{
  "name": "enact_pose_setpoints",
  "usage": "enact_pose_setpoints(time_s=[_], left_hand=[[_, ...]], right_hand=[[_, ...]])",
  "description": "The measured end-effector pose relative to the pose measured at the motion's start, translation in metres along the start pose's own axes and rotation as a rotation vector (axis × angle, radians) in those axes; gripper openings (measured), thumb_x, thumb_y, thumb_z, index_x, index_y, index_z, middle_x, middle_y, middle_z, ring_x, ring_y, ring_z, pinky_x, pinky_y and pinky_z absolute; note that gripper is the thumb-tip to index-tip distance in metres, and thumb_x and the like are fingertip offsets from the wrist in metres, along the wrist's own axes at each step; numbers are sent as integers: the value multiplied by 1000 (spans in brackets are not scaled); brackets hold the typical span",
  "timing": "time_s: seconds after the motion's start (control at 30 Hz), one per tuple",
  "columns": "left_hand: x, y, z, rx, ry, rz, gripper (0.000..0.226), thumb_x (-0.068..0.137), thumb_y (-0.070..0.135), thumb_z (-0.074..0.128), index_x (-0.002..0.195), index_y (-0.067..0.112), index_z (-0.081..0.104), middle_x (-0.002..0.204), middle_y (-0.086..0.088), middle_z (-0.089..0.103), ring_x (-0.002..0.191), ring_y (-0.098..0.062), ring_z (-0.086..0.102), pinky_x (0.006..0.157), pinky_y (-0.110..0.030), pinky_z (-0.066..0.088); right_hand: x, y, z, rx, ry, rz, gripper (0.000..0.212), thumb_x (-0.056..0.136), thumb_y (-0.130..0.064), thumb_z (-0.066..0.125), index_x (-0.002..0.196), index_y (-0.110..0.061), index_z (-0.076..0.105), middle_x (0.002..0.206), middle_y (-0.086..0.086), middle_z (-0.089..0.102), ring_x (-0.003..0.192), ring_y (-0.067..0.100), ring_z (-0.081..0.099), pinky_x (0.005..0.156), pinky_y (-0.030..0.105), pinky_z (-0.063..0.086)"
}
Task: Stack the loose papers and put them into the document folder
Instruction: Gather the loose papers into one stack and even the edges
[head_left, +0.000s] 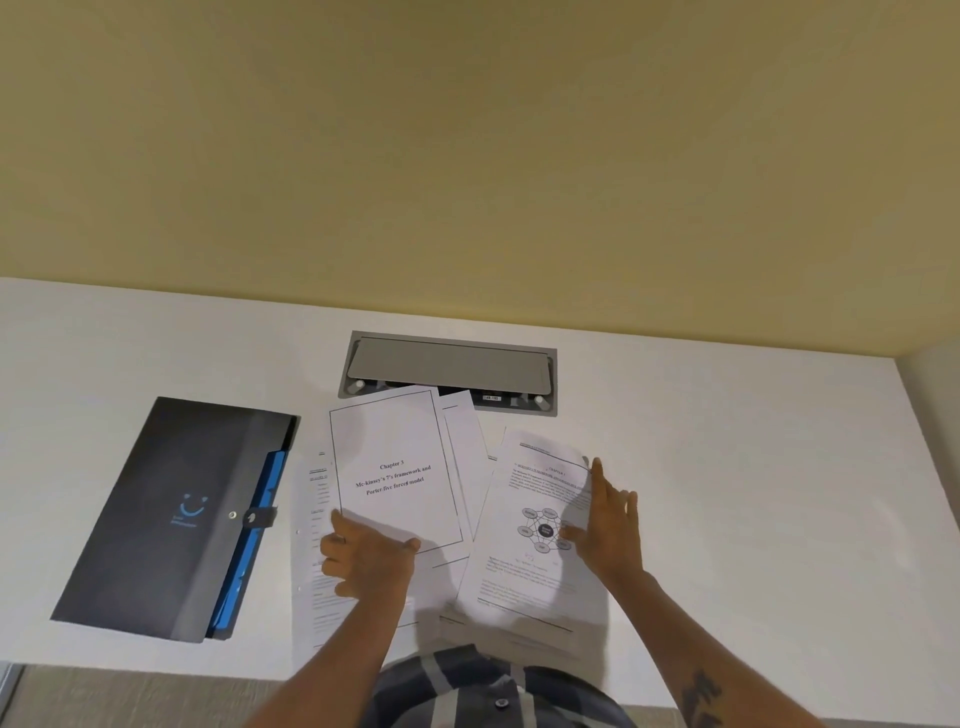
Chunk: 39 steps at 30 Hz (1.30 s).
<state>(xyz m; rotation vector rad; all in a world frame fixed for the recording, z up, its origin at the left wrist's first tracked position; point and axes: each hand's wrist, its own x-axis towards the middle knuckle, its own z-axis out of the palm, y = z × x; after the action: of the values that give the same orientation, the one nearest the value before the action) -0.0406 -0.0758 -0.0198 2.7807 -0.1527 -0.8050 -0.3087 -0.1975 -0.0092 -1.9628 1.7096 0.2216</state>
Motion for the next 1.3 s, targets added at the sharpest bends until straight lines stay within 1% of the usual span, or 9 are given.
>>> enact_pose_setpoints(time_s=[0.13,0.27,0.47,0.8,0.93,1.03,1.13,1.23,1.3], left_hand=[[3,0,-4,-49,-24,-6,135,52,30,103,155,20,17,146,-28,38,128,-47,49,102,-63,50],[4,0,-6,-57,-42,1,137,52,28,103,156,20,14,139,-27,40,121,-46,55,98,-60,52],[6,-3,-11,9,-38,21,138,50,42,102,155,20,15,140,-26,43,126,-44,53,103,-59,50],[7,-5,-9,108,-66,56,128,59,48,97,155,11,20,147,-24,45,135,-42,47,109,-57,45],[5,-6,-7,54,-89,89,121,63,36,97,156,12,22,144,-21,47,133,-43,49,104,-59,48],[4,-7,-5,-25,-113,100,121,65,25,98,157,13,20,143,-22,44,129,-45,51,99,-59,52],[5,-9,-7,-64,-131,105,115,64,20,98,153,14,26,142,-22,44,129,-45,53,98,-60,53],[6,-12,-9,-55,-138,113,112,64,21,98,150,15,28,141,-21,45,128,-44,54,99,-60,52],[6,-16,-10,-32,-140,137,112,64,23,98,151,15,27,141,-21,45,128,-43,54,99,-60,51]], right_hand=[[-6,-6,2,24,47,-43,111,88,-22,82,168,-15,5,165,5,39,149,29,41,125,44,27],[-10,-13,4,204,84,9,116,81,-8,87,168,-15,11,170,4,30,151,28,38,116,48,38],[-14,-12,7,303,130,136,115,78,-13,92,166,-13,18,164,9,38,151,32,37,116,49,39],[-12,-14,7,300,168,110,100,82,-12,87,163,-9,29,155,10,51,142,33,47,112,48,40],[-13,-22,4,581,149,202,97,86,-10,84,164,-18,28,121,2,66,116,31,67,94,47,57],[-16,-23,5,646,142,237,92,86,-9,85,161,-15,32,101,-3,65,95,25,68,80,36,55],[-22,-21,8,761,127,291,76,82,-5,87,148,-14,49,100,1,69,89,22,69,73,29,56],[-27,-16,15,847,30,322,45,81,-3,86,122,-8,70,112,8,78,104,31,74,91,48,63],[-31,-16,20,841,-31,304,31,85,-1,82,114,-8,75,112,8,80,107,33,75,96,53,61]])
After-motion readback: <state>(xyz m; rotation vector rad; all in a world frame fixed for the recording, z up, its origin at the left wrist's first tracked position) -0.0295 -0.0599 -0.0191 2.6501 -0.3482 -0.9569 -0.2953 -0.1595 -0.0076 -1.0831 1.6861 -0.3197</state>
